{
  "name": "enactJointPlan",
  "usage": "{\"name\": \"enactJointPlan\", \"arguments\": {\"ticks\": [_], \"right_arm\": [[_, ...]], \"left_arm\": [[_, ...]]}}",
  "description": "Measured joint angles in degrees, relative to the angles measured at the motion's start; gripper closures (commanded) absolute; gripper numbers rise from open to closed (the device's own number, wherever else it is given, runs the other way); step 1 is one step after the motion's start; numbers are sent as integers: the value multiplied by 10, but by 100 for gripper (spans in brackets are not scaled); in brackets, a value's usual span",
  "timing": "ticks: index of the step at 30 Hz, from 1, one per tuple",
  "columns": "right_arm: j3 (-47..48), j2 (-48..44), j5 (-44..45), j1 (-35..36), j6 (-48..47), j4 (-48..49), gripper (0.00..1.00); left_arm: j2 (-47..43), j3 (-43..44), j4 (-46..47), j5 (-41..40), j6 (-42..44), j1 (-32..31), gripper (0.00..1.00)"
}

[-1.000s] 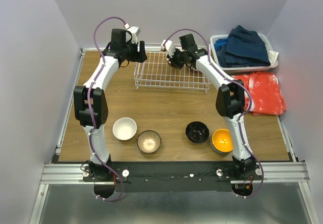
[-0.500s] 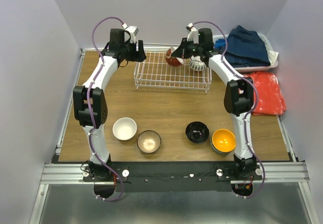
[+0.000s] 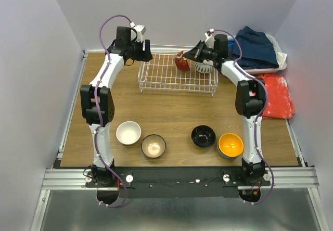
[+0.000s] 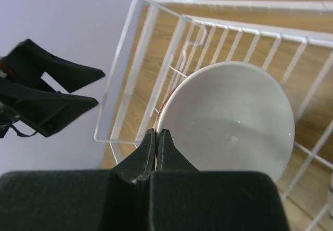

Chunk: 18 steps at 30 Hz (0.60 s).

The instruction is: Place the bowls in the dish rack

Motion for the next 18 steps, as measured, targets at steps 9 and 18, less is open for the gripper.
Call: {"name": "enactJointPlan", "arguments": {"ticks": [9, 18], "right_arm": [[-44, -6, -9, -22, 40, 19, 99], [-58, -21, 7, -41, 26, 0, 99]], "left_arm": [[18, 10, -6, 1, 6, -3, 35], [47, 56, -7, 2, 54, -23, 67]]}}
